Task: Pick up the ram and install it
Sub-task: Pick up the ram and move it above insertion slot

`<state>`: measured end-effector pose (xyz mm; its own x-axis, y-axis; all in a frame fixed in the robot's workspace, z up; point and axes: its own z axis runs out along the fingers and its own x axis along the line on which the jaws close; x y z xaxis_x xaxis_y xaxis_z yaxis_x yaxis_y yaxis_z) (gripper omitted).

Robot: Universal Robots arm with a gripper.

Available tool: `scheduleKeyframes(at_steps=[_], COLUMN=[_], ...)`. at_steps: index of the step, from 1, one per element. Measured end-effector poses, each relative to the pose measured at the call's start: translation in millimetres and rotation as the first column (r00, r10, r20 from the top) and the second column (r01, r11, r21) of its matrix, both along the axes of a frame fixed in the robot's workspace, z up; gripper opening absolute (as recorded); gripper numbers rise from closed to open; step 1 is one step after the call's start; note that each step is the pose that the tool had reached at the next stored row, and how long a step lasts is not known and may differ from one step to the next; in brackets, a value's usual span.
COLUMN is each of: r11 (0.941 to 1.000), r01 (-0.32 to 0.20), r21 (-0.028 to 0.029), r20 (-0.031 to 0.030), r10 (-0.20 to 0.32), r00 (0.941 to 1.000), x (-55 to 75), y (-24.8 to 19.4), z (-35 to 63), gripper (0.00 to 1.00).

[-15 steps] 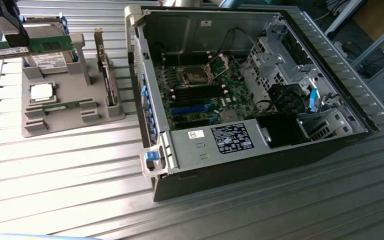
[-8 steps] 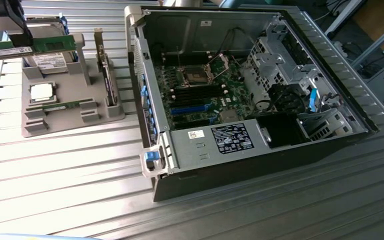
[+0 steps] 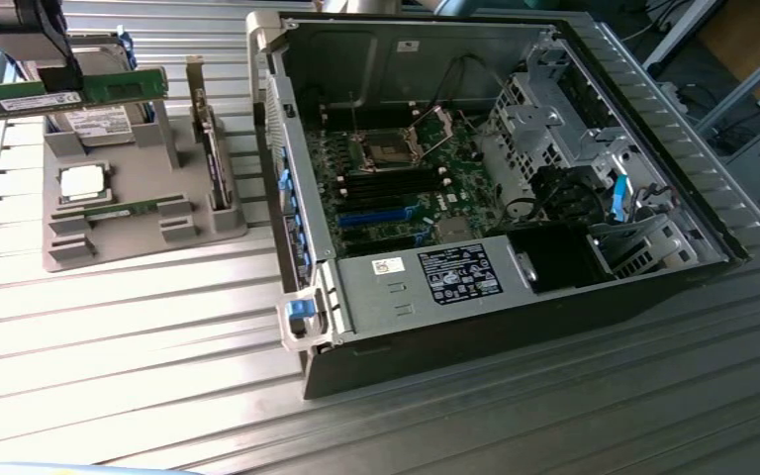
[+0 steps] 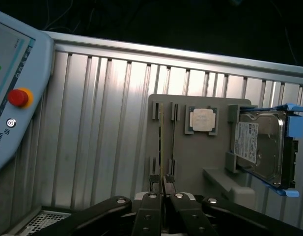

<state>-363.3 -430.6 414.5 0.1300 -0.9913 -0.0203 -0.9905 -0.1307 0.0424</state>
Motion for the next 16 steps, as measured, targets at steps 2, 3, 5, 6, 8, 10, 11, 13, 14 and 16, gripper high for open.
scheduleKeyframes(at_steps=[2, 3, 5, 6, 8, 10, 11, 13, 14, 16], r11=[1.0000, 1.0000, 1.0000, 1.0000, 1.0000, 1.0000, 1.0000, 1.0000, 1.0000, 1.0000], r01=[0.000, 0.000, 0.000, 0.000, 0.000, 0.000, 0.000, 0.000, 0.000, 0.000], r21=[0.0000, 0.0000, 0.0000, 0.0000, 0.0000, -0.0001, -0.0001, -0.0001, -0.0001, -0.0003], r20=[0.0000, 0.0000, 0.0001, 0.0001, 0.0001, 0.0000, 0.0000, 0.0000, 0.0000, 0.0000], r10=[0.000, 0.000, 0.000, 0.000, 0.000, 0.000, 0.000, 0.000, 0.000, 0.000], r00=[1.0000, 1.0000, 1.0000, 1.0000, 1.0000, 1.0000, 1.0000, 1.0000, 1.0000, 1.0000], x=[2.0, 4.3, 8.7, 10.8, 14.0, 17.8, 19.8, 22.7, 24.1, 26.5], y=[0.0, 0.0, 0.0, 0.0, 0.0, 0.0, 0.0, 0.0, 0.0, 0.0], z=[0.0, 0.0, 0.0, 0.0, 0.0, 0.0, 0.0, 0.0, 0.0, 0.0], gripper=[0.13, 0.13, 0.13, 0.13, 0.13, 0.13, 0.13, 0.13, 0.13, 0.13])
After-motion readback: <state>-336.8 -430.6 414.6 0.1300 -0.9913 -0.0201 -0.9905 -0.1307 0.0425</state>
